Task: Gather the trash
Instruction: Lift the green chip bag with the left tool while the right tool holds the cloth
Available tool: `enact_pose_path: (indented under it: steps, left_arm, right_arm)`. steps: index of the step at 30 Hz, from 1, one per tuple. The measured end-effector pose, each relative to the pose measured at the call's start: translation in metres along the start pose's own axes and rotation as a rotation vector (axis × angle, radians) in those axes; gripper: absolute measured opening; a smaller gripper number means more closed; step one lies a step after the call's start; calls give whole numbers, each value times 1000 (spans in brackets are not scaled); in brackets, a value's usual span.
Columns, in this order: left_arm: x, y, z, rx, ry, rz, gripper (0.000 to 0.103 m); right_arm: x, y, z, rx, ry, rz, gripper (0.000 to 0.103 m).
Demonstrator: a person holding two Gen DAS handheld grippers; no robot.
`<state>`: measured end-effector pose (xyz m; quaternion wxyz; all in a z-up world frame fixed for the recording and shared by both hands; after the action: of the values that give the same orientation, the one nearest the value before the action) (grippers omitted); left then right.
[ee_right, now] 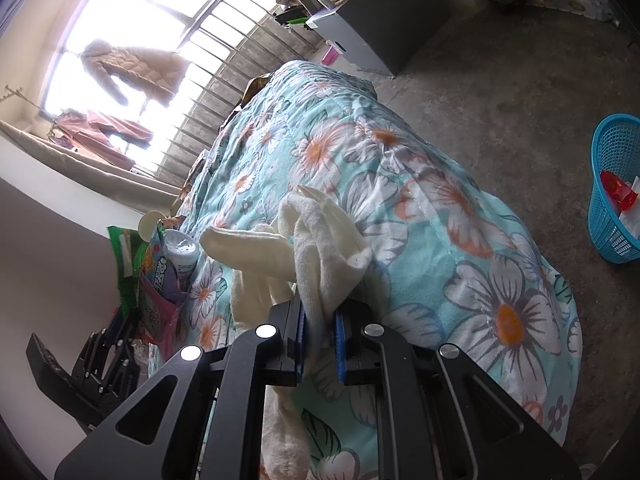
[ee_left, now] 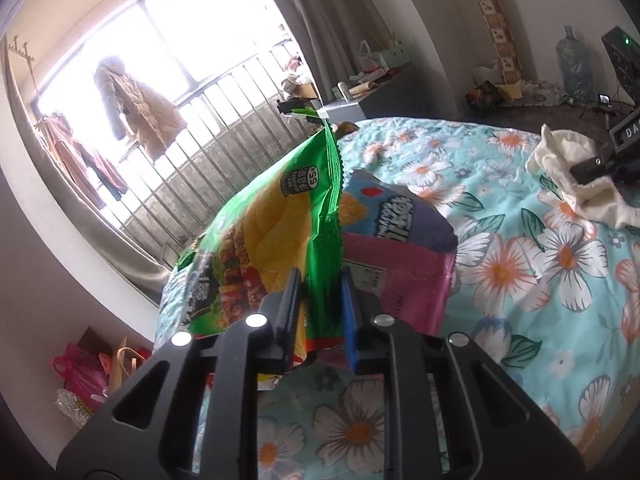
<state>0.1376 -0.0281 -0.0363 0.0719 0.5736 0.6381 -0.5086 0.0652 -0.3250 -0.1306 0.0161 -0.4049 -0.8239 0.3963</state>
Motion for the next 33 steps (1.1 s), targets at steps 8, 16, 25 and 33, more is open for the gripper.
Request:
enact_pose_path:
  steps: [8, 16, 25, 33]
  left_arm:
    - [-6, -19, -37, -63, -88, 63, 9]
    - [-2, -39, -92, -208, -180, 100, 8]
    - [11, -53, -143, -300, -275, 101, 6]
    - [13, -84, -170, -371, -331, 161, 6]
  right_arm:
    - [-1, -2, 1, 4, -1, 2, 12]
    - [0, -6, -4, -15, -7, 30, 12]
    - [2, -18, -13, -46, -13, 75, 10]
    - [3, -34, -27, -66, -47, 119, 10]
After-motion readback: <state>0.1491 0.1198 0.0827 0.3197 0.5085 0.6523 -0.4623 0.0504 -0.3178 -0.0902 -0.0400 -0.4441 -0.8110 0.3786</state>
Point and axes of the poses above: each gripper's, at about its wrist camera, not at the fingertips, and y roughly the way its jaws point, z to its right, x to its underside, the point moved 3 cm from there along y, roughly the way its jaws point, and after that the axes turned 5 degrees about -z, right-handed, at the moved point
